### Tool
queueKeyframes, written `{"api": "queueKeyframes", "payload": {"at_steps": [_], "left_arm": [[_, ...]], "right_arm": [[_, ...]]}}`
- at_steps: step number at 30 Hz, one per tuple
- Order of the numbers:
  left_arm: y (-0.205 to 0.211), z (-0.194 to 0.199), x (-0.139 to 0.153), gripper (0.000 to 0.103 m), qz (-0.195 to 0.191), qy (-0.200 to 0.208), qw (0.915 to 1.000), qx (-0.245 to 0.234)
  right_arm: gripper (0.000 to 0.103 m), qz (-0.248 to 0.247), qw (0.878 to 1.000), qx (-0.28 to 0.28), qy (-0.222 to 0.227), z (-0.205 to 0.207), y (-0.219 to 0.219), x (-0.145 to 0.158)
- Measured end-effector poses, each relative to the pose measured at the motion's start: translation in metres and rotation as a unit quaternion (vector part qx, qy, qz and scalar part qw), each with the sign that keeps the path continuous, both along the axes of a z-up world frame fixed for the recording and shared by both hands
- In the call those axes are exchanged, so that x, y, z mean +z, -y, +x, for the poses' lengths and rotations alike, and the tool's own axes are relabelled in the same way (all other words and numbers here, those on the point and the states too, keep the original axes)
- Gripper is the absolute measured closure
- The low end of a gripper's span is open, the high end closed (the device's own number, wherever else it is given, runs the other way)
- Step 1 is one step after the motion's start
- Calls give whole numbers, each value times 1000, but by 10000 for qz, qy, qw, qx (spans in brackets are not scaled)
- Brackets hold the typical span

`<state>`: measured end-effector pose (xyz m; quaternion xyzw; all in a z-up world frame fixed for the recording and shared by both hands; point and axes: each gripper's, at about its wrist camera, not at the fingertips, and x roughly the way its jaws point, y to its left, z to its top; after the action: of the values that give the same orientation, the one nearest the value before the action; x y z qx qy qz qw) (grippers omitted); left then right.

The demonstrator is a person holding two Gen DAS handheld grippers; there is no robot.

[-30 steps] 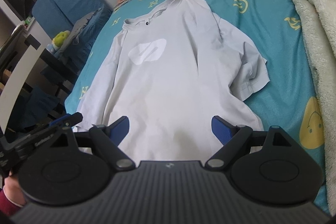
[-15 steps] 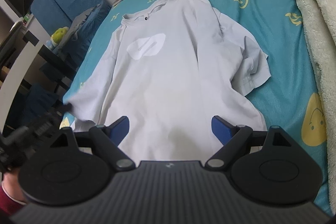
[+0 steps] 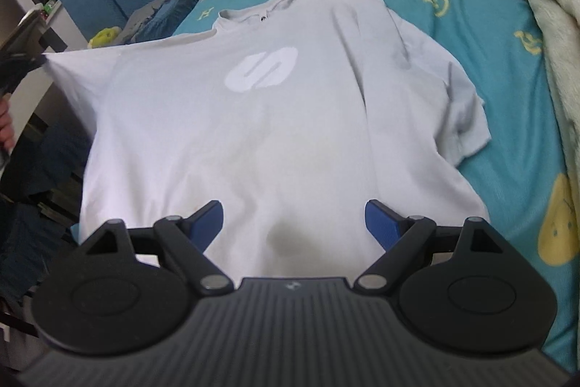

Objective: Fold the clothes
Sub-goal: 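Pull the T-shirt hem with the left gripper to straighten the shirt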

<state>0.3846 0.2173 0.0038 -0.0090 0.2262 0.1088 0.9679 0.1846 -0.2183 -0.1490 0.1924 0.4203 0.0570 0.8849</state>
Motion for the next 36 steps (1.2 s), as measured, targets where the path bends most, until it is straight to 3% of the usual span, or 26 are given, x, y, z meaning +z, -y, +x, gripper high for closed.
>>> {"api": "queueKeyframes", "payload": {"at_steps": [5,9,12,14,19,24,31,33,36], "left_arm": [[-25,67,-57,101,33,-751,9965,354],[-41,83,-109,100,-568,-1096,9908,558],[-48,77,-132,99,-944,-1246,9863,524],[-48,65,-136,92,-1073,-1260,9852,435],[-35,11,-116,64,-1194,-976,9880,-17],[5,-61,-91,50,-1098,-858,9890,-499],[108,-149,-78,20,-1137,-739,9861,-960],[143,-163,-85,15,-1236,-738,9845,-1003],[200,-174,-104,4,-1039,-944,9836,-1131]], "right_arm": [[16,-307,9993,-28,217,18,-4,-3],[16,-351,9992,-97,173,28,-1,-12],[16,-333,9991,-169,181,30,2,-16],[16,-286,9991,-221,242,29,3,-13],[16,-357,9981,-295,408,24,6,-3],[16,-520,9961,-291,647,15,7,10],[16,-630,9926,-278,1001,-10,14,38],[16,-605,9920,-288,1073,-20,18,48],[16,-697,9896,-295,1224,-37,24,64]]}}
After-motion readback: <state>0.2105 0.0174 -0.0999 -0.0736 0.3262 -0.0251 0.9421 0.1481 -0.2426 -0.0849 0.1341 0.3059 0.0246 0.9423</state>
